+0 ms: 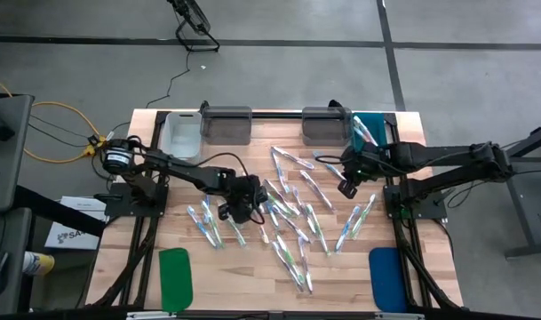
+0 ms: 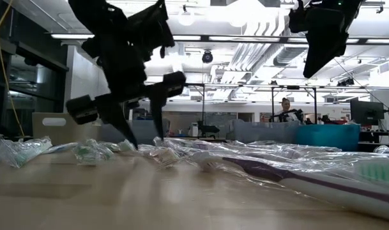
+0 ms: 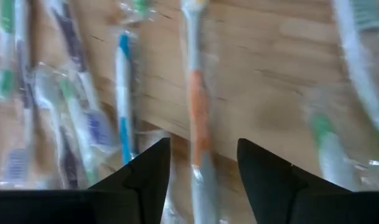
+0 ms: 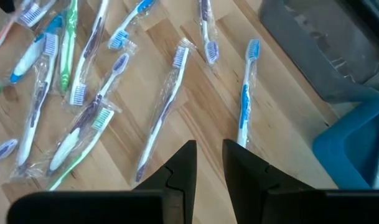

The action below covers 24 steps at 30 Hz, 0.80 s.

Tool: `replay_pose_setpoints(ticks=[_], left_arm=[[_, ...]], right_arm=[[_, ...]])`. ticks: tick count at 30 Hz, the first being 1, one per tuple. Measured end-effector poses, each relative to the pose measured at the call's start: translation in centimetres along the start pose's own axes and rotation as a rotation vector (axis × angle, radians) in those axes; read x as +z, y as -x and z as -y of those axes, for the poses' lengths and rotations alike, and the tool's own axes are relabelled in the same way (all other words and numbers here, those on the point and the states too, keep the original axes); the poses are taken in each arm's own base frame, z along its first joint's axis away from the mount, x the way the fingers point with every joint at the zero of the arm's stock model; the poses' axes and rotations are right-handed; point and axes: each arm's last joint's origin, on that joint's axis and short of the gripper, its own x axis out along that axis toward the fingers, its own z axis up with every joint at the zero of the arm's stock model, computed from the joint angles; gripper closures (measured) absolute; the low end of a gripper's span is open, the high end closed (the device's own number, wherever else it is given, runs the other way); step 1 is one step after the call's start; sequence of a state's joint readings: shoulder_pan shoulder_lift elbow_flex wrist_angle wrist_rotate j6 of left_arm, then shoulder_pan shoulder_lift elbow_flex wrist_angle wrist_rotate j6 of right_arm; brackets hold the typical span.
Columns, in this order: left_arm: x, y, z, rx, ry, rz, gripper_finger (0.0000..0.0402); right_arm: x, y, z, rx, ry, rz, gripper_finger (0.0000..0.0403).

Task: Pick & Place Toothbrushes
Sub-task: Put the orange toothbrush into the blue bin

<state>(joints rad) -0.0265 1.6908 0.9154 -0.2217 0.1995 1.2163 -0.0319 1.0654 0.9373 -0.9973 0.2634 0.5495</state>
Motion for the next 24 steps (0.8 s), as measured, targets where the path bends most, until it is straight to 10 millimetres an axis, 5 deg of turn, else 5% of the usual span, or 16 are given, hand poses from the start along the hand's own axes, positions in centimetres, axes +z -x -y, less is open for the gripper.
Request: replay_pose_setpoints(ticks=[12, 24], left_arm=[[-0.32, -1.16, 0.18, -0.024, 0.041, 0.001, 0.0233], [-0.41, -1.18, 0.52, -0.055, 0.055, -0.01, 0.0359]], right_arm=[[0.01, -0.01, 0.0, 0.0, 0.0, 0.0, 0.0332], [0.0, -0.01, 0.0, 0.001, -0.001, 0.0, 0.0332]])
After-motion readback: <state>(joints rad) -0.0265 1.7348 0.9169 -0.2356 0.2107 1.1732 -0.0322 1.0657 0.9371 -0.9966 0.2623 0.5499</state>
